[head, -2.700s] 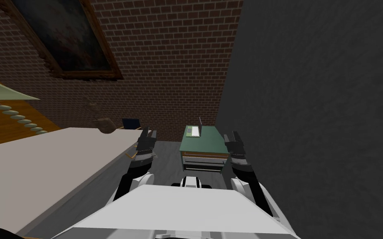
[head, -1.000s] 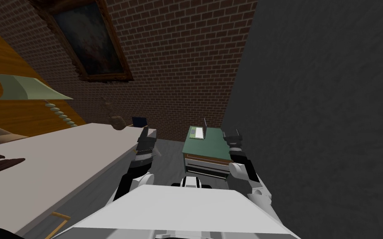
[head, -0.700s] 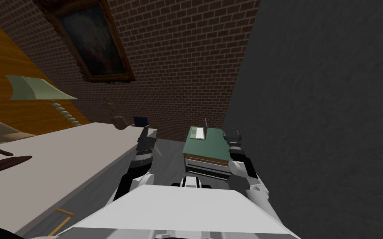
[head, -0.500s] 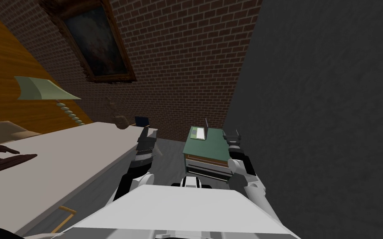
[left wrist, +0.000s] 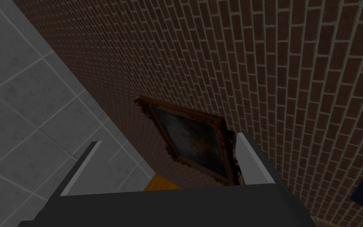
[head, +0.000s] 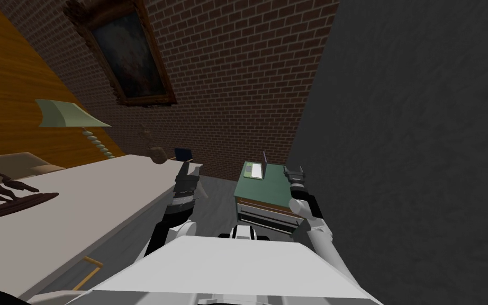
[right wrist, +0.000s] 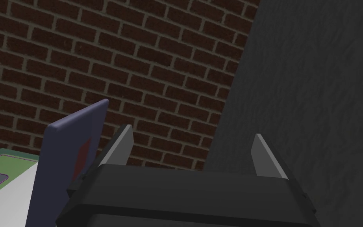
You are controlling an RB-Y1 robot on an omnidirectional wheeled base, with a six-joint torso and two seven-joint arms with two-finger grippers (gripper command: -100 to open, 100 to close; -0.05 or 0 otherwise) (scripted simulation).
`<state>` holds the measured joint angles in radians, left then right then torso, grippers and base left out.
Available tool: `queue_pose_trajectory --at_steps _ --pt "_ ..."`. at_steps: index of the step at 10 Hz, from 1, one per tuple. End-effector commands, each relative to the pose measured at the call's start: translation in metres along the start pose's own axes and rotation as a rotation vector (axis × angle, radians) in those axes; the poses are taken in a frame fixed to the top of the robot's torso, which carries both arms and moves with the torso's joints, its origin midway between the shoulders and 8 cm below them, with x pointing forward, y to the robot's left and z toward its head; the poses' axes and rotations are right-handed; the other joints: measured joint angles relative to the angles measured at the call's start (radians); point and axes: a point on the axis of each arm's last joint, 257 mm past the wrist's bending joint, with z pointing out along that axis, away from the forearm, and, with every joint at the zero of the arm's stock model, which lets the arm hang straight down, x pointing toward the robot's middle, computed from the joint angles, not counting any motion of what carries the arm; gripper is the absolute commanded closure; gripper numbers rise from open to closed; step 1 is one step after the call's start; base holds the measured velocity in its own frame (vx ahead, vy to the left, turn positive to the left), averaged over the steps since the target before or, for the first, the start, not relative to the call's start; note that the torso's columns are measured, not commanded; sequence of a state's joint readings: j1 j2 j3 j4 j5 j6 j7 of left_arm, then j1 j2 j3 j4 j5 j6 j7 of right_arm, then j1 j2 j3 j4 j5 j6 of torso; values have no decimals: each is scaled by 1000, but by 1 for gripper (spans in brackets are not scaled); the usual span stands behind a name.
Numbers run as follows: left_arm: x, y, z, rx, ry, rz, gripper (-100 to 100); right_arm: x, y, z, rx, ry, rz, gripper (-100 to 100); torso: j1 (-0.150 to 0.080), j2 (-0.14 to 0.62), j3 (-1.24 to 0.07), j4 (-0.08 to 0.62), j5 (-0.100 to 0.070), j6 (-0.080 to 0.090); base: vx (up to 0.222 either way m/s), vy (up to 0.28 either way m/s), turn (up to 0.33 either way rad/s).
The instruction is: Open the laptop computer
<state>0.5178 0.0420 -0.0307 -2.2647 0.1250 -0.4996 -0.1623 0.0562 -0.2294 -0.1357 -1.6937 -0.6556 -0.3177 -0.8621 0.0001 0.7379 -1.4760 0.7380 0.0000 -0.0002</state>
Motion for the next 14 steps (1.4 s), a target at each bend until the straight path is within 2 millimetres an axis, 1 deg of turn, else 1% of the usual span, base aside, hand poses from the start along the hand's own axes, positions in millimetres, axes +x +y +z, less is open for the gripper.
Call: queue_pose_trajectory --at_steps 1,2,3,4,5,7,8,10,11,14 --pt "0 0 0 0 0 0 0 -15 1 11 -9 -39 129 -100 0 0 0 0 0 0 14 -2 59" --pt "0 0 0 0 0 0 0 -24 -1 17 -14 -61 191 -100 0 0 0 0 0 0 18 -4 89" --pt "0 0 0 0 0 0 0 -24 0 17 -17 -63 218 -100 0 0 0 0 0 0 16 -5 35" --pt "0 0 0 0 0 0 0 -33 -2 22 -26 -86 300 -100 0 0 0 0 0 0 17 -3 60" --pt "0 0 0 0 0 0 0 -33 -2 22 -26 -86 304 -100 0 0 0 0 0 0 15 -4 32" --pt "0 0 0 0 0 0 0 -49 -8 32 -41 -130 452 -100 0 0 0 0 0 0 16 -5 69" --pt "0 0 0 0 0 0 0 -49 -7 32 -44 -131 475 -100 0 0 0 0 0 0 15 -5 31" --pt "0 0 0 0 0 0 0 -64 -16 40 -63 -173 628 -100 0 0 0 0 0 0 15 -6 65" --pt "0 0 0 0 0 0 0 -64 -16 40 -64 -173 642 -100 0 0 0 0 0 0 15 -7 36" --pt "0 0 0 0 0 0 0 -83 -39 46 -93 -233 874 -100 0 0 0 0 0 0 19 -6 63"
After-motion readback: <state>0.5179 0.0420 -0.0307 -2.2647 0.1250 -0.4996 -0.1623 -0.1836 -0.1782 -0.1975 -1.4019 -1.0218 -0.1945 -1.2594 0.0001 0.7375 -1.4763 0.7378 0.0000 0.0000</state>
